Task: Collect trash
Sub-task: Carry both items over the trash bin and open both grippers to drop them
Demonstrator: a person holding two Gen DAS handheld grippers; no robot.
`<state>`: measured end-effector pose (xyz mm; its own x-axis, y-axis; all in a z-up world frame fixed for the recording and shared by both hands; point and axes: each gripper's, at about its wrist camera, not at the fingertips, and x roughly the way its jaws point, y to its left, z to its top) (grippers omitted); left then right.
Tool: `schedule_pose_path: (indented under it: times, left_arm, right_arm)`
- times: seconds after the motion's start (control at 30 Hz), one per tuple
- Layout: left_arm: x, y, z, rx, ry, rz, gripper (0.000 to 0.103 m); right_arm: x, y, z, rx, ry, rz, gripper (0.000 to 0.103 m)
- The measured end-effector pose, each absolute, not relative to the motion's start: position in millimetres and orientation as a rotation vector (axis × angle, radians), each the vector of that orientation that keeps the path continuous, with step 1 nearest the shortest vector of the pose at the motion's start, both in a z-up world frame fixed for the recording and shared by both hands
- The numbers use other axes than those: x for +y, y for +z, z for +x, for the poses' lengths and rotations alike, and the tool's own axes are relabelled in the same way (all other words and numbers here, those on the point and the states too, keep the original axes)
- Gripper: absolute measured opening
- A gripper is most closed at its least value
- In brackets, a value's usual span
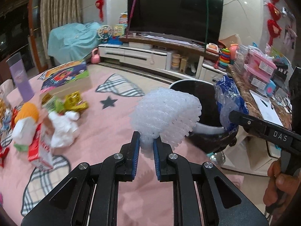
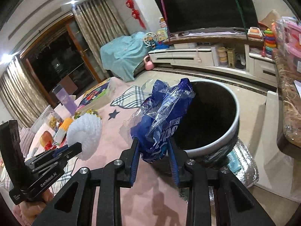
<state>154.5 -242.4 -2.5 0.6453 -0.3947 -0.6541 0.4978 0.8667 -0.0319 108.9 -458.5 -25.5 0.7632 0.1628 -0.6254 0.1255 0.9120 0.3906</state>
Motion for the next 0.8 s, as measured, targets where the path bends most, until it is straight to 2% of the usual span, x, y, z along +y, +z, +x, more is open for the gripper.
schedule_pose_path:
  times: [0.8]
  left_arm:
    - [-341, -10, 201, 0.733, -0.604, 0.251, 0.013]
  right_arm:
    - [-520, -43, 137, 0.769, -0.038, 0.446, 0.03]
